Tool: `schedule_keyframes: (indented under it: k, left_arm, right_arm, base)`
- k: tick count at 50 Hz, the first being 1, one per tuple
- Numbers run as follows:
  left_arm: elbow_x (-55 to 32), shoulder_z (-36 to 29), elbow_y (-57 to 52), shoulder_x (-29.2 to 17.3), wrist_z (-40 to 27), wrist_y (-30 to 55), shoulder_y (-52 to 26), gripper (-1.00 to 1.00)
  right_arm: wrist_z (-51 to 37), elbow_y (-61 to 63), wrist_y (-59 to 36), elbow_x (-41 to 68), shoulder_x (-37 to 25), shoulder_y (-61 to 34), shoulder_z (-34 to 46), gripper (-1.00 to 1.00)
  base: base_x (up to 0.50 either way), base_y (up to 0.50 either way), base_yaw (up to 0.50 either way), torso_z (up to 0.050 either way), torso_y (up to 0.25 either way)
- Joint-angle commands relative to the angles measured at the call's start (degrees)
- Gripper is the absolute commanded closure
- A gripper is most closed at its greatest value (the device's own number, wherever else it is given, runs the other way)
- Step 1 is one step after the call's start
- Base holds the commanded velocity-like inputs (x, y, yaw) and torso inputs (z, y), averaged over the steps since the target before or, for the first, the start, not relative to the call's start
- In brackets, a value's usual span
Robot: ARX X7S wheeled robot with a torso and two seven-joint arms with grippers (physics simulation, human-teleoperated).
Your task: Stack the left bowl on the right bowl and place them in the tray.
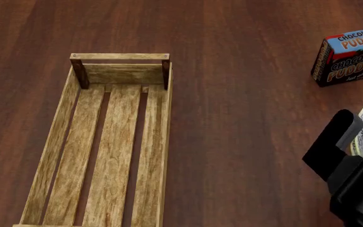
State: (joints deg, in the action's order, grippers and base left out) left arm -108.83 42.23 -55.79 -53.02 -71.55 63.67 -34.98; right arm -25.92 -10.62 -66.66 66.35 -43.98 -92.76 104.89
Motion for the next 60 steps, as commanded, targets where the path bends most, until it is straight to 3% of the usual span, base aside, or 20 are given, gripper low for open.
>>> schedule_keyframes:
  k: [1,12,23,44,60]
  left_arm:
    - [-1.2,1.3,-0.2,-0.3,-0.1,-0.7,0.3,-1.00]
    - [-2.1,4.2,-0.6,0.3,0.3,0.0,2.0,-1.00]
    - [-3.1,5.2,-1.1,0.4,0.1,-0.1,2.6,-1.00]
    - [-6.8,7.4,-2.0,-1.0,-2.1,-1.6,3.0,-1.00]
    - [-6.5,7.3,-1.7,-0.6,-1.9,-1.2,2.5,-1.00]
  right_arm:
    - [2.6,6.6,-5.5,-5.8,0.3,-9.4,2.5,1.00]
    - [17.1,8.3,2.4,-16.6,6.8,-17.4,10.9,1.00]
    - [27.0,3.8,12.9,-23.9,13.6,-20.6,13.8,1.00]
    - [37.8,1.1,25.8,-28.3,19.7,-24.3,12.6,1.00]
    - [42.9,-5.9,31.7,-30.1,28.5,-22.9,10.5,1.00]
  base:
    - [0.00,0.00,0.00,0.000,0.000]
    - [0.00,0.00,0.00,0.000,0.001]
    - [0.00,0.00,0.00,0.000,0.001]
    - [0.00,0.00,0.00,0.001,0.001]
    - [0.00,0.00,0.00,0.000,0.001]
